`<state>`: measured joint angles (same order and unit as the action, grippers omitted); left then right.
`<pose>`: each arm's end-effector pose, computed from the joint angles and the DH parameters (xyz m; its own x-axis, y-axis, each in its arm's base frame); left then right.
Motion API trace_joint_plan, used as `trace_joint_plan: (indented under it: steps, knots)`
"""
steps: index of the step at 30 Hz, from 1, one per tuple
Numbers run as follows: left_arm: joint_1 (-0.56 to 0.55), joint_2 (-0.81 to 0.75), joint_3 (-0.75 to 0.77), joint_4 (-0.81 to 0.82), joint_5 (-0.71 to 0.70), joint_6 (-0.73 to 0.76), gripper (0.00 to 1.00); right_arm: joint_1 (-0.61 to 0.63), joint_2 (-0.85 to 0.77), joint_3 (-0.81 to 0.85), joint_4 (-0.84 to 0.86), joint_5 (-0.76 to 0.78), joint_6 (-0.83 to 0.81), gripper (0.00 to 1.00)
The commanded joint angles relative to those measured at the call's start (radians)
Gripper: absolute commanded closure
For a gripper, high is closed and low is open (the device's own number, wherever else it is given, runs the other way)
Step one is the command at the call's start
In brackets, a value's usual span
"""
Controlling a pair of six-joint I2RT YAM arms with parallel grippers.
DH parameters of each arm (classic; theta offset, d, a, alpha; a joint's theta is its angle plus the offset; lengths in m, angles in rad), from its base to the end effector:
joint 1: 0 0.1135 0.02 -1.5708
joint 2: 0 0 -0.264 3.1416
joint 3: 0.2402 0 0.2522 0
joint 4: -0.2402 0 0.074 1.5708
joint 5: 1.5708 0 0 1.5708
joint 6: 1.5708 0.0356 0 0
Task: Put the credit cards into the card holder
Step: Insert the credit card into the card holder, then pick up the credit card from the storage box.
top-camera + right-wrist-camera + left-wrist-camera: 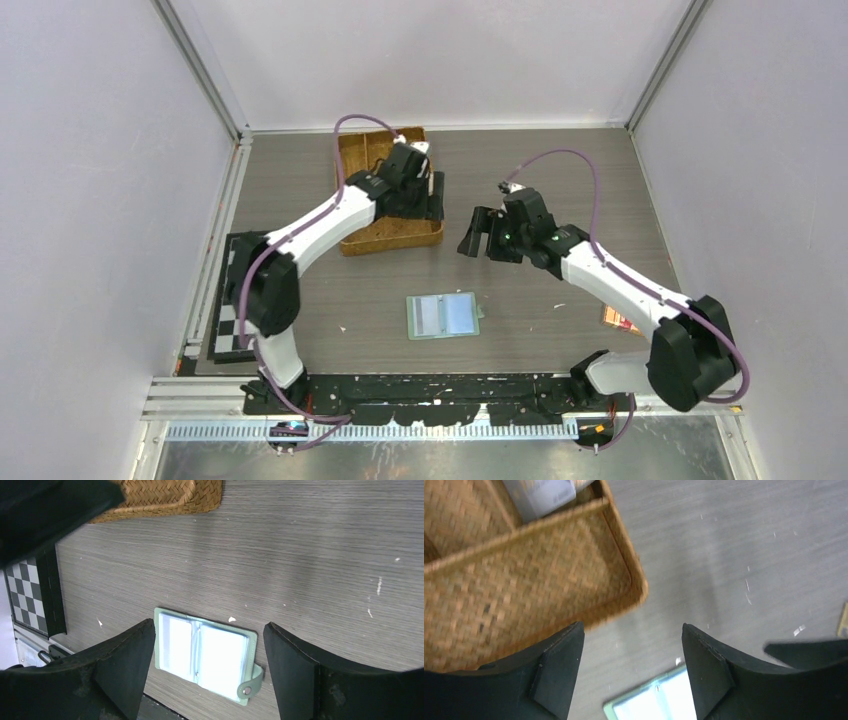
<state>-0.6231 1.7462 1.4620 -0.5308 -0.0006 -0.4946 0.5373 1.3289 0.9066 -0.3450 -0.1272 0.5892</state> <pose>0.3193 -0.2294 0.2826 -0.7970 -0.0118 -0.6039 0.2328 0.9165 -0.3252 0.2412 0.1490 0.2483 -0.8215 0.1522 -0.5495 -0.1559 0.8671 0.4732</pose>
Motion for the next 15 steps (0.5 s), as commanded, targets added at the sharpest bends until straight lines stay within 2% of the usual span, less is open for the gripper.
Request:
trace_joint_plan:
  steps: [1, 9, 15]
  knots:
    - [0.023, 0.148, 0.194, -0.075, -0.074, 0.031, 0.26, -0.025, -0.083, -0.044, 0.001, 0.008, -0.034, 0.15]
    - [0.069, 0.351, 0.435, -0.108, -0.146, 0.024, 0.22, -0.055, -0.153, -0.125, 0.003, -0.033, -0.022, 0.15]
    - [0.089, 0.472, 0.549, -0.106, -0.114, 0.024, 0.22, -0.069, -0.159, -0.147, 0.003, -0.058, -0.027, 0.15]
